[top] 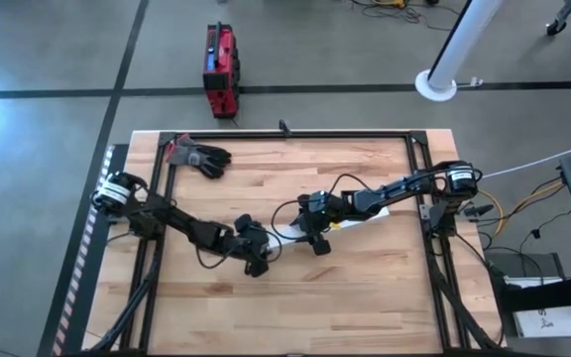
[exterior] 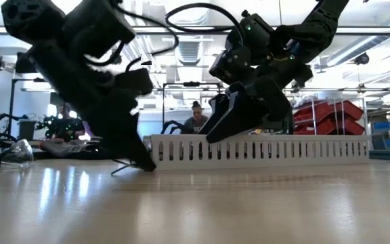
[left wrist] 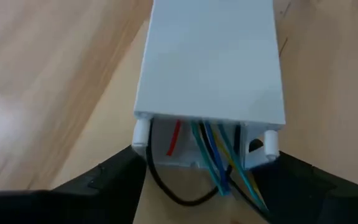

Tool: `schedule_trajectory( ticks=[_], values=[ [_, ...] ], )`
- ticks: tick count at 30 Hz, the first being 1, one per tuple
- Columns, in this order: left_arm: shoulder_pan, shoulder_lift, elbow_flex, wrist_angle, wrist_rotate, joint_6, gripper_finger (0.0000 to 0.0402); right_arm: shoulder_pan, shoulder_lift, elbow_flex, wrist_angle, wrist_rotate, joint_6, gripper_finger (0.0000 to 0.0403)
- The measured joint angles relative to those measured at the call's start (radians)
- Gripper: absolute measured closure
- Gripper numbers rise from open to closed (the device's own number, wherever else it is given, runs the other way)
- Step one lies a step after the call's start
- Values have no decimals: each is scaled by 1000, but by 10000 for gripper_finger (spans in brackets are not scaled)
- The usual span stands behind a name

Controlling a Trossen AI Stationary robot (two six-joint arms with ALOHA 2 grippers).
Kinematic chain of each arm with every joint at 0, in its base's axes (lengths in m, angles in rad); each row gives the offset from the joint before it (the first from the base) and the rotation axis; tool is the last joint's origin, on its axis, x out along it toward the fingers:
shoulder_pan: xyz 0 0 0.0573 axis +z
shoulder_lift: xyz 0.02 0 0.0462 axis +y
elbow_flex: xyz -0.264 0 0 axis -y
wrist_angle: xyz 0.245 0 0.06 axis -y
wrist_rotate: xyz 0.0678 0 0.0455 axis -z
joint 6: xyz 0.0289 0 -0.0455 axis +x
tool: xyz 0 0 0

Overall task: Ziptie cables
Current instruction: Insert the white duct lid into the white cable duct until it is secured

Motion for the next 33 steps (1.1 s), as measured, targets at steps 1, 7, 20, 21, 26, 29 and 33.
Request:
schedule_trajectory(
  ticks=[1,7,20,21,26,29,33],
  values=[
    [-1,0,1,-12,15,-13,138,-1,0,-1,0,-1,0,186],
    [-8,33,-7,36,-25,-11,154,-1,0,-3,6,-3,-1,186],
    [-9,47,-11,68,-61,12,179,-2,5,-8,77,-43,16,186],
    [-9,48,-12,69,-61,12,176,-2,5,-8,77,-43,18,186],
    [-9,49,-13,75,-65,14,174,-2,5,-8,80,-45,20,186],
    [-10,49,-13,77,-78,16,182,-2,5,-8,87,-46,26,186],
    [-10,50,-14,82,-79,23,185,-2,6,-8,100,-47,52,186]
  ],
)
